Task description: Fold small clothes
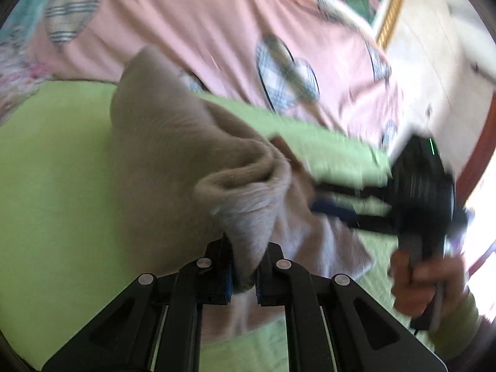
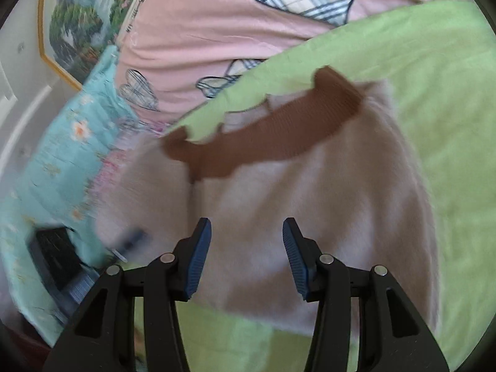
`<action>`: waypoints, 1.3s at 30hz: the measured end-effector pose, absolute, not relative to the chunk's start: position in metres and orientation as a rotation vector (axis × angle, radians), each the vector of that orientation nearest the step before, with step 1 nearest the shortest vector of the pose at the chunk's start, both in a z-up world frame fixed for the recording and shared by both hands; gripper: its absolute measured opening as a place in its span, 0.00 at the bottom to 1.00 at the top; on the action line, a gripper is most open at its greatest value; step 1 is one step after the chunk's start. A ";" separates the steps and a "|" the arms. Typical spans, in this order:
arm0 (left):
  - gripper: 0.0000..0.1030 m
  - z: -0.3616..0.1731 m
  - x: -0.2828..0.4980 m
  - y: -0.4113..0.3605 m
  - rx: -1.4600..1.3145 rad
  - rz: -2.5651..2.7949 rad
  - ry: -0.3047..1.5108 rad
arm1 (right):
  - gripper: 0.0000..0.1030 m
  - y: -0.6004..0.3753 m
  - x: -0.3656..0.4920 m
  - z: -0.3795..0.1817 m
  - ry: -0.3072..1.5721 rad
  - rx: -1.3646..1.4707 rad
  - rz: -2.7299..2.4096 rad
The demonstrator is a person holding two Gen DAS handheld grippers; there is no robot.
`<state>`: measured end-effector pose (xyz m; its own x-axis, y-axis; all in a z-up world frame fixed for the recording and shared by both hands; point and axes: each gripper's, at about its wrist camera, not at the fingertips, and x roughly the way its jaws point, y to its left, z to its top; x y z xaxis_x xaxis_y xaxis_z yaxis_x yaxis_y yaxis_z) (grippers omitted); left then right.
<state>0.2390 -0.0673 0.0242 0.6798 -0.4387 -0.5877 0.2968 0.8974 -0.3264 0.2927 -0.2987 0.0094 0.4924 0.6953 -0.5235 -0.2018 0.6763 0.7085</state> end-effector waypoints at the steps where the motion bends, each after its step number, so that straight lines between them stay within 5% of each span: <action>1: 0.08 0.019 0.241 -0.074 -0.195 -0.420 0.726 | 0.59 -0.299 0.304 0.008 0.924 0.669 0.628; 3: 0.08 0.010 0.242 -0.085 -0.164 -0.427 0.743 | 0.66 -0.293 0.319 0.007 0.962 0.683 0.649; 11: 0.08 0.011 0.244 -0.087 -0.121 -0.437 0.745 | 0.66 -0.238 0.373 -0.008 1.061 0.669 0.744; 14: 0.08 0.009 0.240 -0.082 -0.098 -0.431 0.742 | 0.45 -0.221 0.390 -0.009 1.041 0.657 0.756; 16: 0.08 0.010 0.234 -0.081 -0.089 -0.426 0.739 | 0.17 -0.211 0.397 -0.007 1.034 0.633 0.758; 17: 0.08 0.014 0.231 -0.081 -0.089 -0.427 0.733 | 0.16 -0.208 0.400 -0.004 1.032 0.626 0.758; 27: 0.09 0.048 0.236 -0.139 -0.116 -0.626 0.697 | 0.15 -0.287 0.372 0.055 0.844 0.515 0.713; 39: 0.10 0.009 0.251 -0.194 -0.081 -0.672 0.767 | 0.15 -0.361 0.365 0.013 0.885 0.504 0.549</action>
<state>0.2508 -0.1939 0.0088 0.5240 -0.5896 -0.6146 0.5325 0.7900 -0.3039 0.3651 -0.3606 0.0131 0.5157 0.6339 -0.5764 -0.2357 0.7518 0.6159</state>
